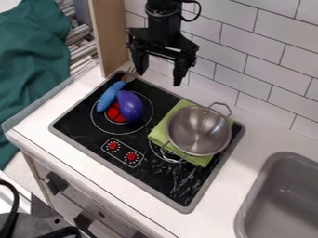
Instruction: Picked up the silver pot and placed it on the lower left side of the stove
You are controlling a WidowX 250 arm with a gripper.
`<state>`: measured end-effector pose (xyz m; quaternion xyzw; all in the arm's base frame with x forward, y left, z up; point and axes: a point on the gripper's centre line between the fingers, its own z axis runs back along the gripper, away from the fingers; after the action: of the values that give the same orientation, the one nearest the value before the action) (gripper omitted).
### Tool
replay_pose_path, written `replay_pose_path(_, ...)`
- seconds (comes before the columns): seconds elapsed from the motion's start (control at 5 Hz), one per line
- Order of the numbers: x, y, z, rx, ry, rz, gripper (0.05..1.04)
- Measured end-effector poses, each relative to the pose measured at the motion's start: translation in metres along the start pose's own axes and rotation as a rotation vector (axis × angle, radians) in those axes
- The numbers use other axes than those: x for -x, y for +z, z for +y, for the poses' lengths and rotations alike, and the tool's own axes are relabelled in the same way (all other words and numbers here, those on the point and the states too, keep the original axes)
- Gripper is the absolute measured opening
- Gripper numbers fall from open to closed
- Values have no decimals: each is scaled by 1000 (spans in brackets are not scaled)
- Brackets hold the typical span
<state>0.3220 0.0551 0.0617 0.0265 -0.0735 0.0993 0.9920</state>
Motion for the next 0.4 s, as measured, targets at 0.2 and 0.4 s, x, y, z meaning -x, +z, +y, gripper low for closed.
replay_pose_path(0.2,7,-12,-2,7,5,36,1002)
replay_pose_path(0.4,27,-25,-12,44,7,37,1001)
